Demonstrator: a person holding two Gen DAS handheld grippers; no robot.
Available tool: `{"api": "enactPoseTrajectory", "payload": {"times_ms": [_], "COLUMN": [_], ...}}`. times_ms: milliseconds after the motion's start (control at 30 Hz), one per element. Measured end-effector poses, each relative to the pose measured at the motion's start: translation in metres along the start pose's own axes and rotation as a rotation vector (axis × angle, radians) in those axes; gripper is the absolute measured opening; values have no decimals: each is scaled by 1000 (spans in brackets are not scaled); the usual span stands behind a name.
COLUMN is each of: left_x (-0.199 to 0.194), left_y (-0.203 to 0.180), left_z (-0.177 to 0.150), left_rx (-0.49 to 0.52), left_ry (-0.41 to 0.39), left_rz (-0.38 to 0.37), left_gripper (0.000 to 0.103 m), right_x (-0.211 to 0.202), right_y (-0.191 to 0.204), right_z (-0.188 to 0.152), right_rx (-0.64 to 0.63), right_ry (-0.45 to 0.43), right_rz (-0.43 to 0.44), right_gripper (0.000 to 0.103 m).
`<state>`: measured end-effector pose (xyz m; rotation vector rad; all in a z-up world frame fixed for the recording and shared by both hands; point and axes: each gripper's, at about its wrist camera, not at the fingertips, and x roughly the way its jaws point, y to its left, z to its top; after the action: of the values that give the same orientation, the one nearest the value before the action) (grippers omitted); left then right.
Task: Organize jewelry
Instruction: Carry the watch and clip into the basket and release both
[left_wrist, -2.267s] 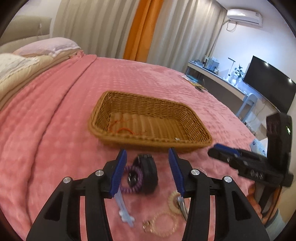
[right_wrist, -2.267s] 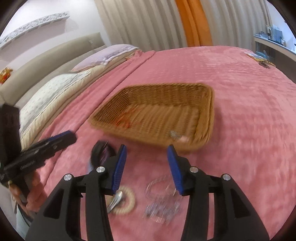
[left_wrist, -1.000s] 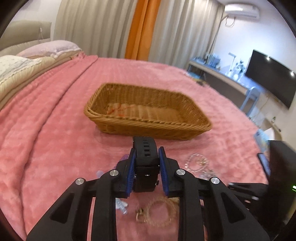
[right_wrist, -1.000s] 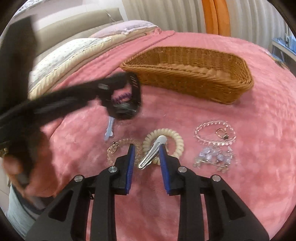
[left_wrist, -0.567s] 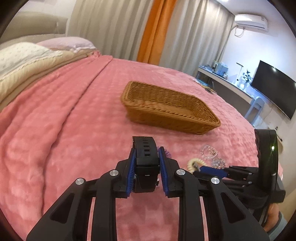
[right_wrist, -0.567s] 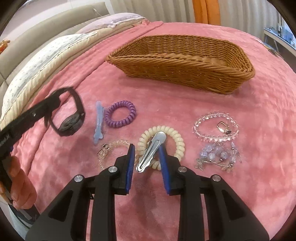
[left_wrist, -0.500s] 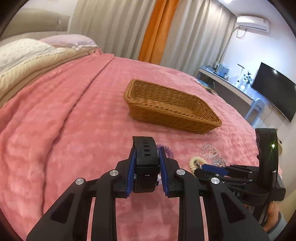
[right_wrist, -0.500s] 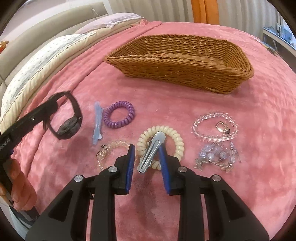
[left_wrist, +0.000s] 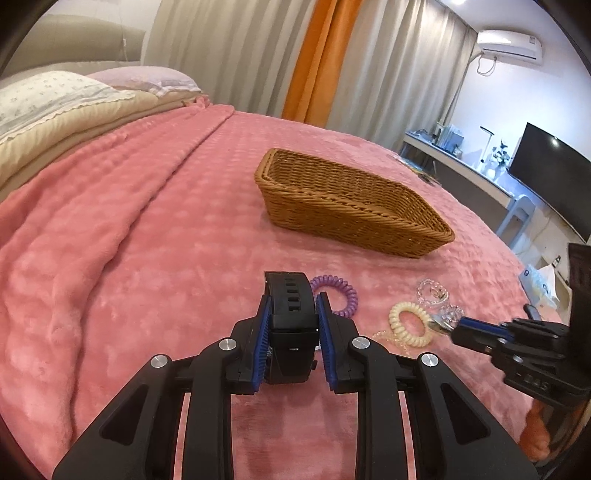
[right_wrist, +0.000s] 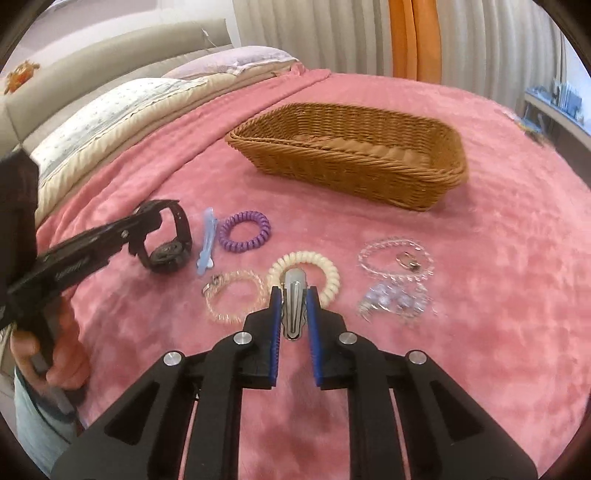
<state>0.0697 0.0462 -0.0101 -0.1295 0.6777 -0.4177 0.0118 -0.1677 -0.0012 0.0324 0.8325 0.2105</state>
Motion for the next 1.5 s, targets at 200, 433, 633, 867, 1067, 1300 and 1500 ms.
{"api": "enactPoseTrajectory", "payload": {"times_ms": [200,433,633,867,1067,1300,1500], "left_x": [2,1,0,-7,-24,-31,0], "left_y": [-3,-2,6,6,-4,-28,-51], "left_z": [-3,-4,-3,0,18,76,127], "left_rx": [19,12,-25,-50,-19,73,119], "left_ry": [3,4,18,2,-53,-138,-174], "left_rz": [19,-2,-98,-148,-153,-91,-98], "left_gripper": [23,23,23,23,23,23,23], "right_x": [-2,7,15,17,-10,-36,-17], "right_y": [-5,-10,-11,-4,1,-10,-37], "right_z": [-28,-38,-29,-22,-4,65,123], "right_rx": [-33,14,50,34,2,-28,-10], "right_ry": [38,88,100,83,-23,-169,-221], "right_rz": [-67,-45,-53,-73,-38,-47,-68], "right_gripper": [12,14,14,14,13,13,13]}}
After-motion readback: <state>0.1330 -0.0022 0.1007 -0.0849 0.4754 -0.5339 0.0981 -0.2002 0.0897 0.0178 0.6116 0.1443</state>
